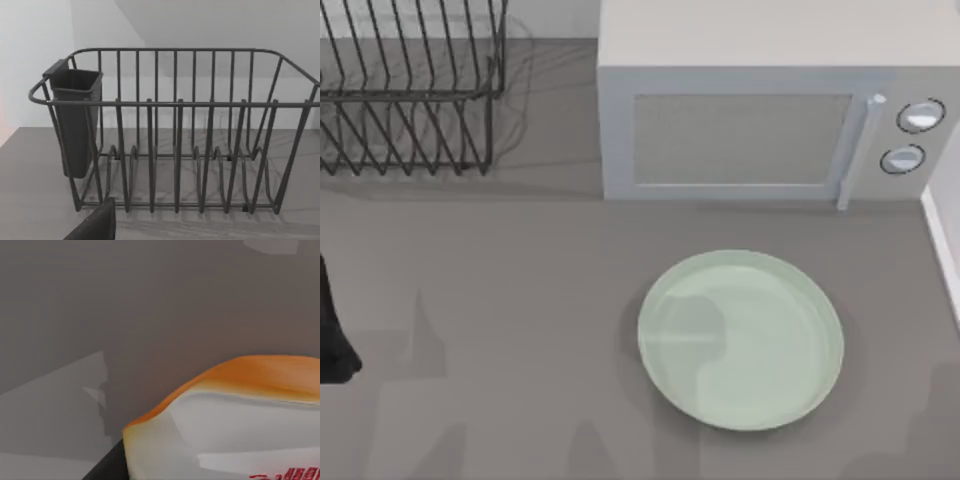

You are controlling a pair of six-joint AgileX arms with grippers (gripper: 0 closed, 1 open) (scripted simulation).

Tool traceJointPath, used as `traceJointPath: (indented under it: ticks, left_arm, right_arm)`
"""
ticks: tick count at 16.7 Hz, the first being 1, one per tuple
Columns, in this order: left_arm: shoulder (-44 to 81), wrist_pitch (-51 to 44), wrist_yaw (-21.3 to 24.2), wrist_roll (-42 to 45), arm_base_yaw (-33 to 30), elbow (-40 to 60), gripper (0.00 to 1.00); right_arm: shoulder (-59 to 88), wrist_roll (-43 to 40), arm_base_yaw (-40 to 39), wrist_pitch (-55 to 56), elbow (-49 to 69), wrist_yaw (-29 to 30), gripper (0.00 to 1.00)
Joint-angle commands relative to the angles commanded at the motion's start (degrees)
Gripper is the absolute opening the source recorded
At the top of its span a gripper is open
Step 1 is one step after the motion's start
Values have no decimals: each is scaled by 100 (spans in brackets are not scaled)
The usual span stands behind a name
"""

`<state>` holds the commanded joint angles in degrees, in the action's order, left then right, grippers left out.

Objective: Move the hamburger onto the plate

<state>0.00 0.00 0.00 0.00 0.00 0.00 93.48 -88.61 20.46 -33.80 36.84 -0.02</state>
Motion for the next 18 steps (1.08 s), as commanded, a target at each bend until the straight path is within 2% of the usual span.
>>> traceJointPath:
  ticks: [2,3,7,13,18]
  left_arm:
    - [0,0,0,0,0,0,100]
    - [0,0,0,0,0,0,100]
    - [0,0,0,0,0,0,100]
    - [0,0,0,0,0,0,100]
    - [0,0,0,0,0,0,100]
  right_arm:
    - [0,0,0,0,0,0,0]
    - [-397,166,-21,-574,251,51,0]
    - [-544,110,-16,-1000,572,53,0]
    - [-1163,91,2,-2826,1580,52,0]
    - [-1386,125,5,-3170,1857,52,0]
